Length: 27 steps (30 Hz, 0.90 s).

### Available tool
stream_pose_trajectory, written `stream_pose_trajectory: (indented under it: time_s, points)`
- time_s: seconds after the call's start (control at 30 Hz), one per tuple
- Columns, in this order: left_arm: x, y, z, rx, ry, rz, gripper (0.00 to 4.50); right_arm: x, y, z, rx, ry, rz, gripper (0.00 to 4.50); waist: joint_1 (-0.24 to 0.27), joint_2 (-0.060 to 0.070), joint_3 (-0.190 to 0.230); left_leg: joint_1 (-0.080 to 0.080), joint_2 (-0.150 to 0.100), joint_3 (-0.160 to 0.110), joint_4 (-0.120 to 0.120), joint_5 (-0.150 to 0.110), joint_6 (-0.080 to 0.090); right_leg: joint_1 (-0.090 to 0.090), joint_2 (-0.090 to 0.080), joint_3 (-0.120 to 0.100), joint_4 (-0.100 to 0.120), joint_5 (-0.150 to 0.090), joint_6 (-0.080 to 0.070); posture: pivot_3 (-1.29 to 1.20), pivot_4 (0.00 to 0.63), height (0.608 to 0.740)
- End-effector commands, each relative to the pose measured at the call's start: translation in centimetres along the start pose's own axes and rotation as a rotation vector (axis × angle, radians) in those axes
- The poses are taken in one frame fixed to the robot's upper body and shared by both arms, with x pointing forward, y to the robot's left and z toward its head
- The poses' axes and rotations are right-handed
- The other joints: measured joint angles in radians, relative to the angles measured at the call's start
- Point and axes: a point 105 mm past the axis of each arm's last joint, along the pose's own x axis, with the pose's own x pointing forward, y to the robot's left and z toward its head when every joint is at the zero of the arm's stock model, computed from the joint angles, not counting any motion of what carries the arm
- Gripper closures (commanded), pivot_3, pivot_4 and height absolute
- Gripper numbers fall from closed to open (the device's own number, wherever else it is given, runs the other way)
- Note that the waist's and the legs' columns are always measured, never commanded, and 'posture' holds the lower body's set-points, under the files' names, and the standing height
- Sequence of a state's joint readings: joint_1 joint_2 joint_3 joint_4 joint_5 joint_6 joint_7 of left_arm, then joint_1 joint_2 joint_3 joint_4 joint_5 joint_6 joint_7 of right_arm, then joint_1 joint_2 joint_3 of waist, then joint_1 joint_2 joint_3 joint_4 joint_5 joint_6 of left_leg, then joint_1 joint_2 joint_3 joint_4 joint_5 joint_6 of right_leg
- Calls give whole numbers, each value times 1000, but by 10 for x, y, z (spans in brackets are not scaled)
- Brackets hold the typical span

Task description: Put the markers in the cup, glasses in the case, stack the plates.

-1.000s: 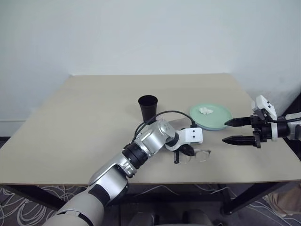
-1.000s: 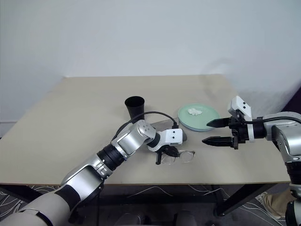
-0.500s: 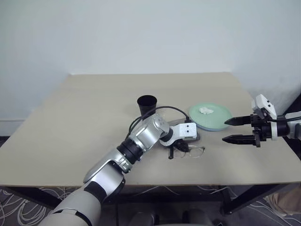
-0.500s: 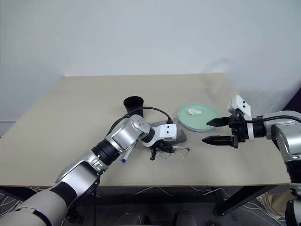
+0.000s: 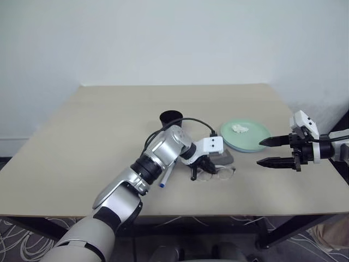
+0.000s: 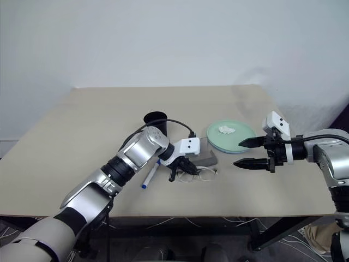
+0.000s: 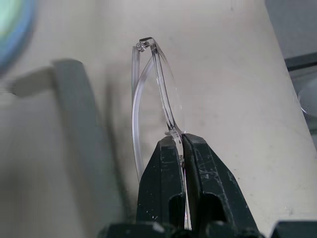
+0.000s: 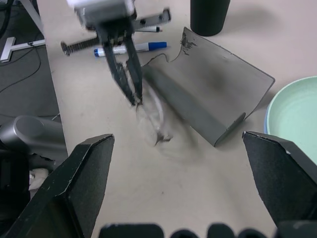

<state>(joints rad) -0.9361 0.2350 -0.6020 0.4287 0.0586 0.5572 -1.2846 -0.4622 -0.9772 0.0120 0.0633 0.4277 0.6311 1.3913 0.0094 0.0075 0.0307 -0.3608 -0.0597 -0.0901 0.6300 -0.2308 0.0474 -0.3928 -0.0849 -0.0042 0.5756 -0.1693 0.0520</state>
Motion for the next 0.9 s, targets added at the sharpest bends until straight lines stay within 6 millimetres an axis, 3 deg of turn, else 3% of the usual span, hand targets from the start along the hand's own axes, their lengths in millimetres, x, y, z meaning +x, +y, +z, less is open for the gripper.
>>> stream_pose_trajectory:
  time_s: [0.03,0.2,0.5,0.9]
  points:
    - [-12,10,11,-5,-44,26,4495,-4,-1,12,-47,-21,-10,0,0,0,0,0,0,0,0,0,0,0,0,0,0,0,0,0,0,732]
    - [-11,9,7,-22,-34,3,4495,-3,0,11,-47,-21,-8,0,0,0,0,0,0,0,0,2,3,0,0,0,0,0,0,0,0,732]
    - [-6,-22,11,-70,-80,-158,4495,-2,0,11,-45,-17,-6,0,0,0,0,-1,0,0,0,1,3,0,0,0,0,0,0,0,0,732]
    - [-7,-25,-27,-110,73,-144,4495,1,0,12,-50,-14,0,0,0,1,-1,0,0,0,0,2,3,0,0,0,0,0,0,0,0,732]
